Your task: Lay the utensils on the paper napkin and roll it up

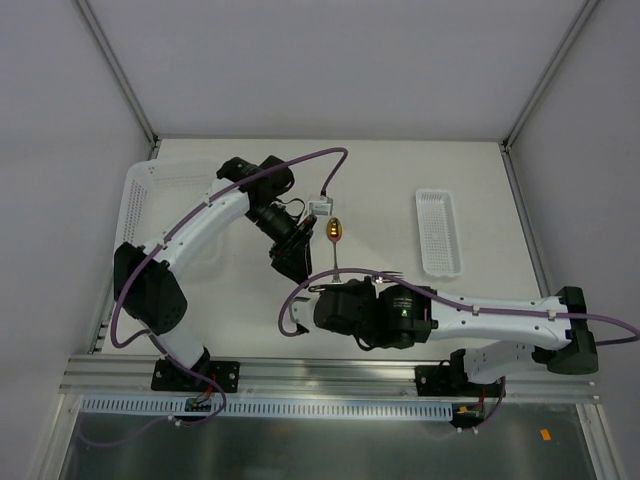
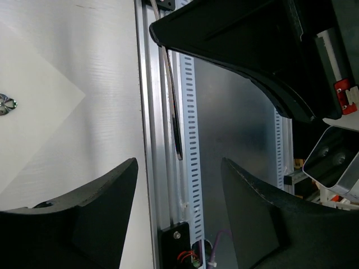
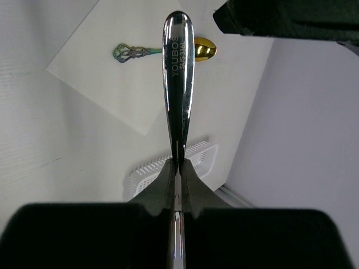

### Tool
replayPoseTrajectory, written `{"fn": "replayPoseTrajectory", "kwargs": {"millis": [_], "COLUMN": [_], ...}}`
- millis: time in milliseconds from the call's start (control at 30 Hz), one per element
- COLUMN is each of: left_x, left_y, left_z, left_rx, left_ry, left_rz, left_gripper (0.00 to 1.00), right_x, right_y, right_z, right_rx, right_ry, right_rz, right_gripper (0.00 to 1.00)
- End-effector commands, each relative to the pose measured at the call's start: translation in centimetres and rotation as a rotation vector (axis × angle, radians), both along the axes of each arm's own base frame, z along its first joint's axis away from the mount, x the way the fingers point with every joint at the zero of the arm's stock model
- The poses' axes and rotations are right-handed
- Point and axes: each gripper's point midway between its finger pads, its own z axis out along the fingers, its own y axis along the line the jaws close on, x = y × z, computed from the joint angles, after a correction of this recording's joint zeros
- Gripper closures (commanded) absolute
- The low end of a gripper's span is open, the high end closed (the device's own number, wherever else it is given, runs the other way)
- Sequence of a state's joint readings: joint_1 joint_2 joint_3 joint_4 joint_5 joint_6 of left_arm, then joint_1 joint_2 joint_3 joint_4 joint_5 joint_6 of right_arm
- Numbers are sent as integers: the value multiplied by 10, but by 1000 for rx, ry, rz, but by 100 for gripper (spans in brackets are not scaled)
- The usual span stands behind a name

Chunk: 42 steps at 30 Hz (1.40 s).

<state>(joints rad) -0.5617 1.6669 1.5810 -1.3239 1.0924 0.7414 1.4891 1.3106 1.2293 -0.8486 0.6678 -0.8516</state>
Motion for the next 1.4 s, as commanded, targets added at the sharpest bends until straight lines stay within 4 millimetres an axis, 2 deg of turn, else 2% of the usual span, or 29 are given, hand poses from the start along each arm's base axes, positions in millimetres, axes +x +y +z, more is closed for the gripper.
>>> {"fn": "replayPoseTrajectory", "kwargs": {"millis": [0,200,333,667,733,800,833,900,967,1000,1067,1100,1133,1167,1200,1233,1300,1333,1367], "left_x": [-37,-55,-54,-53,-59,-61,-61,-63,-63,-62,-54,-43,-34,-13,2,27,63,78,89], "left_y": [10,2,-1,-5,-4,-3,-4,-4,-6,-9,-14,-15,-15,-21,-21,-14,-15,-9,-6], "left_z": [19,15,6,-9,-12,-15,-16,-16,-16,-12,-9,-6,2,2,6,9,13,20,12], "left_rx": [37,55,95,144,159,169,169,165,153,143,99,93,49,-16,-6,-23,-48,-64,-52], "left_ry": [182,189,231,248,249,253,259,279,287,304,283,302,290,232,277,246,167,120,84], "left_rz": [-23,-97,-95,-96,-113,-120,-119,-118,-113,-96,-71,-14,24,66,152,242,363,431,489], "left_gripper": [39,41,46,51,59,72,87,97,100,100,100,100,100,100,100,100,100,100,100], "right_x": [2,1,2,0,0,0,0,2,7,11,16,19,20,22,24,26,35,37,39], "right_y": [6,11,14,17,16,17,17,18,18,18,16,17,16,15,8,2,-17,-35,-44], "right_z": [14,9,14,19,18,17,17,18,18,24,30,37,43,51,67,77,102,120,128], "right_rx": [-18,-42,-34,-31,-37,-35,-34,-24,-26,-10,16,64,96,141,234,289,471,604,711], "right_ry": [-80,-89,-109,-120,-122,-121,-123,-136,-175,-211,-243,-263,-279,-294,-302,-311,-298,-270,-231], "right_rz": [35,48,57,72,71,72,71,62,45,18,-10,-31,-44,-59,-86,-110,-232,-288,-340], "right_gripper": [100,100,100,100,100,100,100,100,98,87,64,48,41,38,31,28,25,25,25]}}
